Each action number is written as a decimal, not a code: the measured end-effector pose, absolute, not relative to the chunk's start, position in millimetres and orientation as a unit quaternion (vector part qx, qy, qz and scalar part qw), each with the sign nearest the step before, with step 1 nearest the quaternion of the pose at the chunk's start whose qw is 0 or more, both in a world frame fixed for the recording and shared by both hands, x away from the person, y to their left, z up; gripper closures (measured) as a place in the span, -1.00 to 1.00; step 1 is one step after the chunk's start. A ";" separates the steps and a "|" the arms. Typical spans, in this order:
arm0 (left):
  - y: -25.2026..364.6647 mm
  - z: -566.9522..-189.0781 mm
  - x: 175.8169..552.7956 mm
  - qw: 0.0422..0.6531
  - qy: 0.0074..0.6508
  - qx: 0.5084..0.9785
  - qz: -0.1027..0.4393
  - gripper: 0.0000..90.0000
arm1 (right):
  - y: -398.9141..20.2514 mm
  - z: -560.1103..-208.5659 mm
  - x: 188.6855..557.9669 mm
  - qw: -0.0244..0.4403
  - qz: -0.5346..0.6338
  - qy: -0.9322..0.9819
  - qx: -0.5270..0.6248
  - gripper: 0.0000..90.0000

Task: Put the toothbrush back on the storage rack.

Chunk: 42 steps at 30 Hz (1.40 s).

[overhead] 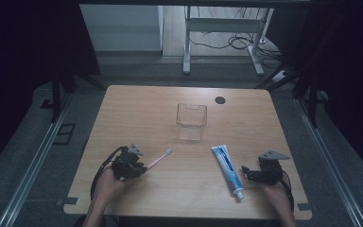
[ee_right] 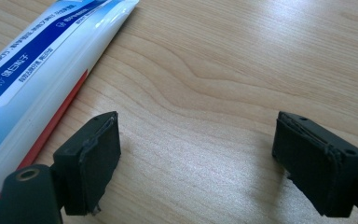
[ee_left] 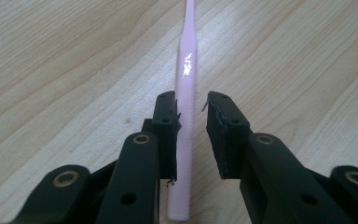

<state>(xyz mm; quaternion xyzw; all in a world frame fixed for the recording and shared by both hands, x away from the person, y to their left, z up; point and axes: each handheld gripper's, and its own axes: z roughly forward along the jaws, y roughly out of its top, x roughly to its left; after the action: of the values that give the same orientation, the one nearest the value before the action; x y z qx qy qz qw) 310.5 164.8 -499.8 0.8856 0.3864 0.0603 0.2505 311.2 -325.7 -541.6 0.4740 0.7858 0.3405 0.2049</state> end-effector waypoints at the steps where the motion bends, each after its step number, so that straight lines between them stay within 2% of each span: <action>1: 164.5 -499.4 312.6 0.245 0.385 0.888 0.058 0.61 | -325.7 -541.6 311.2 0.205 0.340 0.786 0.474 -0.67; 25: 128.6 -500.4 354.8 0.131 0.345 0.929 0.002 0.61 | -325.9 -541.6 311.2 0.205 0.340 0.786 0.473 -0.67; 42: 108.5 -500.0 371.4 0.070 0.334 0.940 -0.014 0.74 | -325.5 -541.7 311.7 0.205 0.340 0.787 0.473 -0.68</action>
<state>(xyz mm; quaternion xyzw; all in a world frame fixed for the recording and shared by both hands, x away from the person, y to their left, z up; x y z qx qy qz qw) 371.4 108.5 -500.0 0.9398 0.3341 -0.0135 0.0702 311.7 -325.5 -541.7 0.4729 0.7865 0.3398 0.2055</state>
